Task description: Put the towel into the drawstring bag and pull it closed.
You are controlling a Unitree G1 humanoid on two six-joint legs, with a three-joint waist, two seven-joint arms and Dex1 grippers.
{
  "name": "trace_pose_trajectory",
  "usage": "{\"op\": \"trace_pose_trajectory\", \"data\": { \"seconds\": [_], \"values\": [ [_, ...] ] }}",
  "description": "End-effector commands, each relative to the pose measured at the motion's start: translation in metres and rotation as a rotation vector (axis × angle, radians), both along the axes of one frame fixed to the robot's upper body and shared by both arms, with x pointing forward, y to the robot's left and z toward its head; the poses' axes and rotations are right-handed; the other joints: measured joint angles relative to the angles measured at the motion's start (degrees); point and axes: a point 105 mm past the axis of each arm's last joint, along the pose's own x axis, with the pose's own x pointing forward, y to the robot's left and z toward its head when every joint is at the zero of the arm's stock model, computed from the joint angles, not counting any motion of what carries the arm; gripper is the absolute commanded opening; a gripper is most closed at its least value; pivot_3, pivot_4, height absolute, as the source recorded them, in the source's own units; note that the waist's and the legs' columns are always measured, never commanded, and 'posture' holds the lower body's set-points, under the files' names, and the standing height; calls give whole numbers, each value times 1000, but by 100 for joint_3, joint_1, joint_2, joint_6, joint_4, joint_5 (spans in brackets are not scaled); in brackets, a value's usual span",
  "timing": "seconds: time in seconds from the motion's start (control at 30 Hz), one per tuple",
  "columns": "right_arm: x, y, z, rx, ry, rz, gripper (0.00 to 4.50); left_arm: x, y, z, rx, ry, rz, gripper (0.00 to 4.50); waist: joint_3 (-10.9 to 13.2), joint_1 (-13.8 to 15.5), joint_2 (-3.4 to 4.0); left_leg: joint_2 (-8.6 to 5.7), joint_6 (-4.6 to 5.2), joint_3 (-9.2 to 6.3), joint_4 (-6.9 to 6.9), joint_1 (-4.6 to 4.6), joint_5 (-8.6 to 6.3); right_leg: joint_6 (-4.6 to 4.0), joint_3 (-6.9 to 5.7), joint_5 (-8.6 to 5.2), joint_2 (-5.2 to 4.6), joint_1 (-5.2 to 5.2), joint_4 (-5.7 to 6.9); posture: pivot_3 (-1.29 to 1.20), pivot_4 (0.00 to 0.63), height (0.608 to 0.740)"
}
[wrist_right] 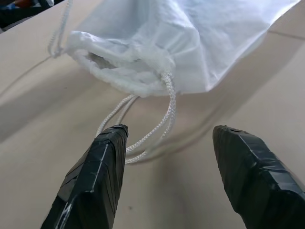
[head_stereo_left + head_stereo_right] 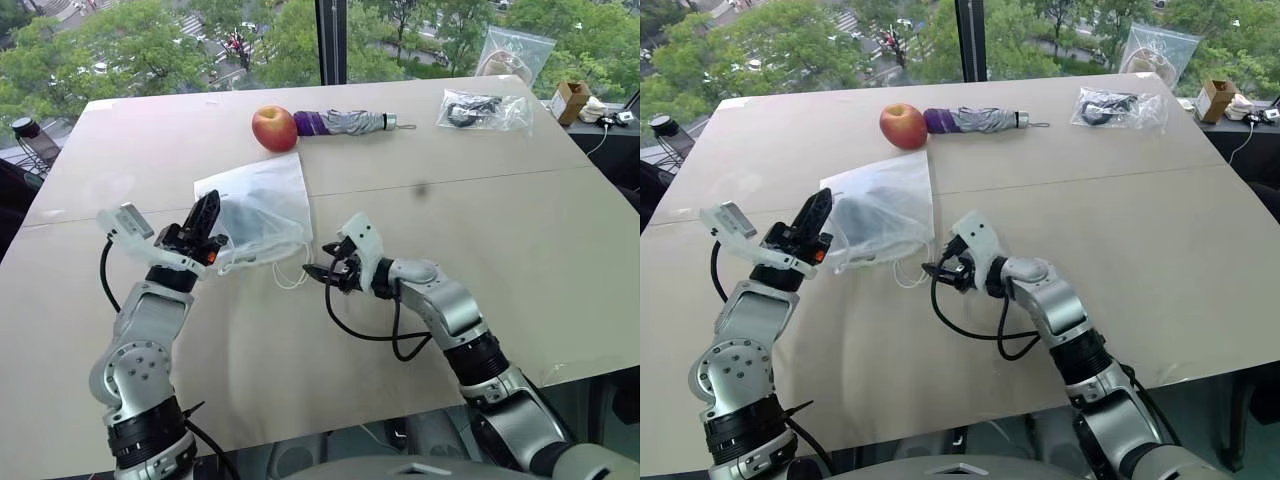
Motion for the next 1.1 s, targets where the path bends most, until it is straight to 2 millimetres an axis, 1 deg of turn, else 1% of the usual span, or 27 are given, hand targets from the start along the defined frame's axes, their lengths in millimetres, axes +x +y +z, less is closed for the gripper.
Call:
{"op": "trace_pose_trajectory", "data": {
  "seconds": [0.03,0.17,0.2,0.27,0.33,0.4,0.43,0.53,0.6,0.67,0.73,0.8,0.87,0.97,1.07,1.1],
  "values": [
    [1,12,12,54,-22,14,3040,-3,-2,6,7,-31,13,0,0,0,0,1,0,-2,0,0,0,-1,-2,0,1,0,0,0,150,740],
    [1,18,11,47,-47,33,3040,-4,-2,5,9,-27,21,0,0,-12,0,3,0,-3,0,2,0,0,-2,0,4,0,1,0,150,740],
    [-2,21,13,71,-42,53,2802,-4,-2,5,10,-25,23,0,0,-12,0,4,0,-3,0,2,0,0,-2,0,4,0,1,0,150,740],
    [-8,26,16,109,-28,94,2286,-4,0,3,19,-14,29,0,0,-13,0,4,0,-3,-1,2,0,0,-2,0,5,0,1,0,150,740],
    [-11,28,17,117,-25,117,1404,-4,0,1,22,-8,30,0,0,-13,0,5,0,-3,-2,1,0,1,-2,0,5,0,1,0,150,740],
    [-10,29,18,128,-25,116,377,-5,0,1,26,-5,28,0,0,-13,0,5,0,-4,-3,1,0,1,-3,0,5,-1,0,0,150,740],
    [-10,30,19,136,-27,119,28,-4,0,0,27,-4,28,0,0,-13,0,5,0,-3,-3,1,0,1,-3,0,5,-1,0,0,150,740],
    [-8,29,20,136,-35,111,28,-3,-1,0,32,0,26,0,0,-12,0,5,0,-3,-2,1,0,0,-3,-1,5,-1,0,0,150,740],
    [-5,23,20,113,-64,90,28,-3,0,0,36,1,29,0,0,-11,0,5,0,-4,-2,2,0,-1,-4,-2,5,-1,0,0,150,740],
    [1,12,20,53,-131,56,28,-2,4,-1,45,3,56,0,0,-8,0,5,0,-4,-2,1,0,-5,-4,-4,5,-1,0,0,150,740],
    [9,-5,21,-37,-233,13,28,0,10,-2,54,7,97,0,0,3,0,4,0,-3,-2,1,0,-16,-3,-10,3,0,-1,0,150,740],
    [19,-23,28,-105,-321,-50,28,1,18,-3,63,8,145,0,0,5,0,0,0,-1,-2,0,0,-19,-2,-12,0,0,-2,0,150,740],
    [27,-37,38,-147,-395,-101,28,2,26,-3,74,7,192,0,0,1,0,-1,0,3,-2,-1,0,-20,1,-13,-1,0,-3,0,150,740],
    [45,-63,59,-219,-539,-232,28,5,46,-2,150,5,337,0,0,-10,0,1,0,2,-4,0,0,-20,1,-13,3,-3,-1,0,150,740],
    [65,-93,79,-342,-728,-387,28,6,75,6,330,10,547,0,0,-5,0,5,0,-1,-5,3,0,-21,-1,-13,8,-3,0,0,150,740],
    [70,-101,84,-367,-769,-431,28,6,82,9,391,13,602,0,0,-2,0,5,0,-2,-5,3,0,-21,-2,-13,9,-4,1,0,150,740]
  ]
}}
